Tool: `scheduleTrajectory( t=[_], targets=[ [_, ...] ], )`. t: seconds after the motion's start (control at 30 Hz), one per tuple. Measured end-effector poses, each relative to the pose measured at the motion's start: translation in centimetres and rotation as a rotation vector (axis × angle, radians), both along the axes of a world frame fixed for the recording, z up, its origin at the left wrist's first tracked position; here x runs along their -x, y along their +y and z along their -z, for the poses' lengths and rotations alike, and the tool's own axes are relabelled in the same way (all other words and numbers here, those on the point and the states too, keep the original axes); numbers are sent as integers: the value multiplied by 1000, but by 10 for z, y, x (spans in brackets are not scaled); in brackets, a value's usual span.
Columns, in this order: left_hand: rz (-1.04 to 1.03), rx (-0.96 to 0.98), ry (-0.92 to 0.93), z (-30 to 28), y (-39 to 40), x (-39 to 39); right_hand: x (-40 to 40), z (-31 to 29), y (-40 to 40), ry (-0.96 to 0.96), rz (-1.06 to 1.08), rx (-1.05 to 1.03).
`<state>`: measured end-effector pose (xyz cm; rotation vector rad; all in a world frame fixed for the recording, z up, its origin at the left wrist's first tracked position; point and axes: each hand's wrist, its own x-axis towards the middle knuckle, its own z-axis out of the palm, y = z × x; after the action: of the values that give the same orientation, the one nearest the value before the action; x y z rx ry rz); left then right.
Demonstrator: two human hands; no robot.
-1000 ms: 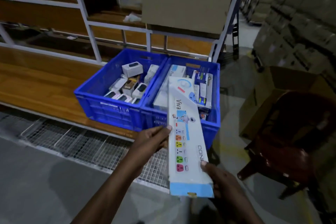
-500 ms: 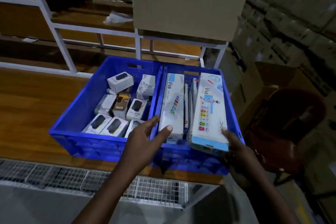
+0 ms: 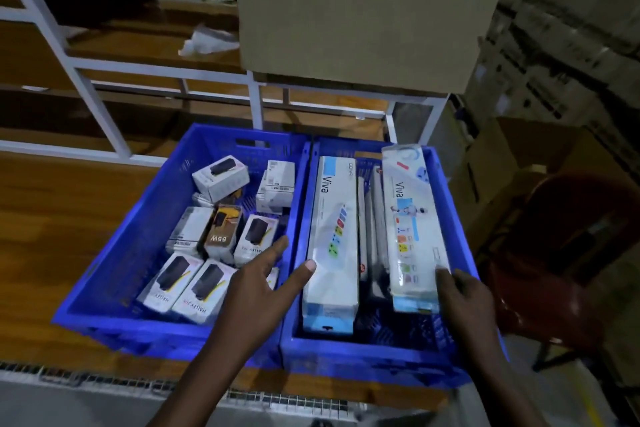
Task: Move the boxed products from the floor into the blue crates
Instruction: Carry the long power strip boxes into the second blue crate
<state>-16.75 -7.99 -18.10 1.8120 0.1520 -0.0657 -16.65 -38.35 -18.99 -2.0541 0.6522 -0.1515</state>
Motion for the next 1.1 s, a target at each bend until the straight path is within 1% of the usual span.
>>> scheduleTrajectory(
  t=[0.07, 0.13, 0.2, 0.23, 0.27, 0.37, 0.43, 0.5, 0.6, 0.73, 0.83, 0.93, 1.03, 1.1],
  targets=[
    [-7, -47, 8, 1, 0, -9, -2, 15, -3, 16, 7, 93],
    [-16, -63, 23, 3, 0, -17, -4, 10, 2, 21, -24, 136],
    [-12, -76, 42, 4, -3, -22, -7, 8, 6, 41, -7, 185],
    [-5, -90, 52, 5, -4, -24, -9, 7, 7, 9, 4, 208],
    [-1, -101, 68, 6, -6, -25, -10, 2, 10, -67, -9, 241],
    [-3, -138, 106, 8, -6, -28, -10, 2, 15, -346, -93, 311],
    [-34, -170, 96, 7, -6, -29, -16, 2, 17, -420, -158, 279],
    [-73, -196, 67, 4, -6, -29, -23, -1, 18, -440, -255, 250],
    [-76, -174, 62, 0, -11, -26, -35, -8, 15, -364, -360, 272],
    [8, -152, 29, -12, -31, -28, -42, -9, 12, -164, -325, 252],
    [108, -134, 21, -14, -49, -37, -44, -7, 6, -24, -321, 328],
    [220, -109, 68, -8, -61, -51, -44, 2, 0, 113, -285, 354],
    [349, -156, 135, 2, -68, -67, -45, 3, 2, 142, -198, 354],
    [414, -198, 179, 9, -69, -77, -46, 4, 6, 119, -151, 323]
  ],
)
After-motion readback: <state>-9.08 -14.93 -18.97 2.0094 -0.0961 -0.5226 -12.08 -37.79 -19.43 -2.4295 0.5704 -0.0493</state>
